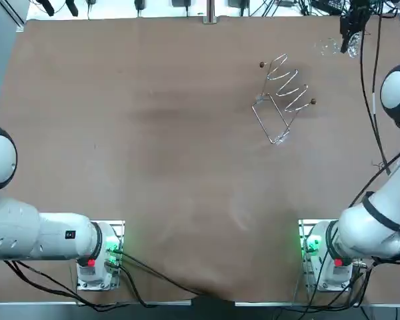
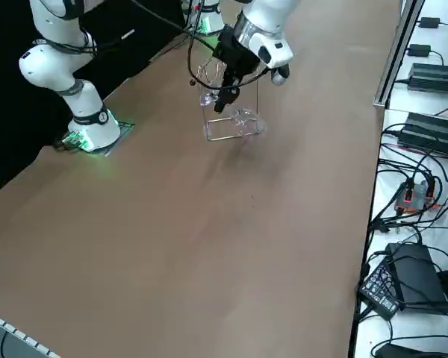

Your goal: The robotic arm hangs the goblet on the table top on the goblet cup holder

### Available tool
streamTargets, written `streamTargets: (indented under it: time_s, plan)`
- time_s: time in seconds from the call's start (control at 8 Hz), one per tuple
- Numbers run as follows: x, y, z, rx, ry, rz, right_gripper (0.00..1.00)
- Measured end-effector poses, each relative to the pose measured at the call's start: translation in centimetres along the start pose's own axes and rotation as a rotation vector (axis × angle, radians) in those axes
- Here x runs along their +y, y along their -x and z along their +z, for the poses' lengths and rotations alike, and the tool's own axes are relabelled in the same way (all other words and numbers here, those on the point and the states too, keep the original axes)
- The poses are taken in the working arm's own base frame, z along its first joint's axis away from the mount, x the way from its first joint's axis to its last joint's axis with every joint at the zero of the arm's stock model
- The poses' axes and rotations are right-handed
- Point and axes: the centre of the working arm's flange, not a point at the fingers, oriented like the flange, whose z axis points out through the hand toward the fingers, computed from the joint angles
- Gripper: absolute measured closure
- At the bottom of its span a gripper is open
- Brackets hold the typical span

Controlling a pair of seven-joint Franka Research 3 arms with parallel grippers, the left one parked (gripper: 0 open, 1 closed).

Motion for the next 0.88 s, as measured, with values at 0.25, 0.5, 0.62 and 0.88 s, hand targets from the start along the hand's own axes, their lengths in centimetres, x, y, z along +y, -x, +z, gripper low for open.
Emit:
streamTargets:
  time_s: [0.25,0.5,0.62,0.88]
  plan:
    - [-2.8,-0.8,-0.2,-0.010,0.011,0.064,0.89]
    - [-5.3,-1.4,-0.2,-0.012,-0.032,0.112,0.89]
    - [-5.7,-1.4,-0.3,-0.014,-0.045,0.136,0.89]
    - [-6.3,-1.4,-0.7,-0.001,-0.083,0.187,0.89]
